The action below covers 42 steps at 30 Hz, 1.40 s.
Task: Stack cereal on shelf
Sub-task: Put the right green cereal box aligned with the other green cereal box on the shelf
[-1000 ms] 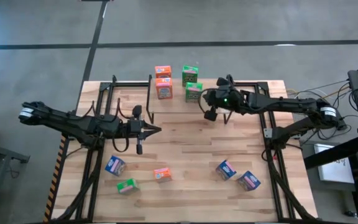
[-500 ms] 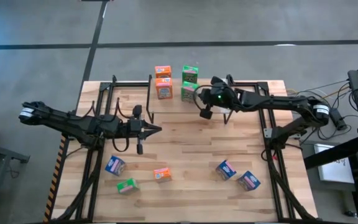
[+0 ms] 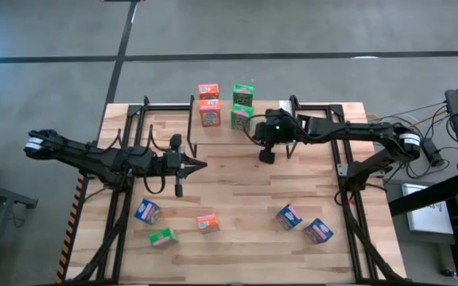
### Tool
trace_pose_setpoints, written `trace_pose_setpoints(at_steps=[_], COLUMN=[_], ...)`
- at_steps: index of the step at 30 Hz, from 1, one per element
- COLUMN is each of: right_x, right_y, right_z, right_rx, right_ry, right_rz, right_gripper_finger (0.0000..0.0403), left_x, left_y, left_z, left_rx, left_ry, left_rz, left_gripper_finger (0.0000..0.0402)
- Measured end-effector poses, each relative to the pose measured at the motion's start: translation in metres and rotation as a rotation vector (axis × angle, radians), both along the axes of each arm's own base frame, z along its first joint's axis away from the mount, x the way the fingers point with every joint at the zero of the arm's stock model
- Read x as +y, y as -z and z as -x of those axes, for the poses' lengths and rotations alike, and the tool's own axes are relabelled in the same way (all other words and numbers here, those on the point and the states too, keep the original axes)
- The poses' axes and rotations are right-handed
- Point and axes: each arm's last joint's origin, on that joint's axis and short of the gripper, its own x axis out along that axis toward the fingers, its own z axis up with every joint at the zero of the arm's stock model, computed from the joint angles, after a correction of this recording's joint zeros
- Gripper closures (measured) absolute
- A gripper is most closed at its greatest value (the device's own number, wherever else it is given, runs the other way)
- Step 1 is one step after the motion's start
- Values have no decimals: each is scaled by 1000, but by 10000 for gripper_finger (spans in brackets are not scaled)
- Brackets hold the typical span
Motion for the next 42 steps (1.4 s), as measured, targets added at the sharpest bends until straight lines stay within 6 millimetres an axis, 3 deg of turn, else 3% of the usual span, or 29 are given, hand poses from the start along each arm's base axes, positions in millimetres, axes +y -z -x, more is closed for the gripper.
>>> trace_pose_setpoints(at_steps=[10, 19, 28, 33, 42], right_x=[2, -3, -3, -2, -8], right_y=[-5, -8, -8, -3, 24], right_z=[-15, -14, -14, -17, -37], right_rx=[-231, -231, -231, -238, -195], right_ry=[34, 172, 154, 103, 109], right_rz=[117, 232, 227, 192, 274], right_gripper_finger=[394, 394, 394, 394, 394], left_x=[0, 0, 0, 0, 0], left_y=[0, 0, 0, 0, 0], left_z=[0, 0, 0, 0, 0], left_rx=[-2, 2, 1, 1, 1], left_ry=[0, 0, -1, -1, -1], left_rz=[2, 3, 7, 7, 8], left_gripper_finger=[401, 401, 402, 401, 401])
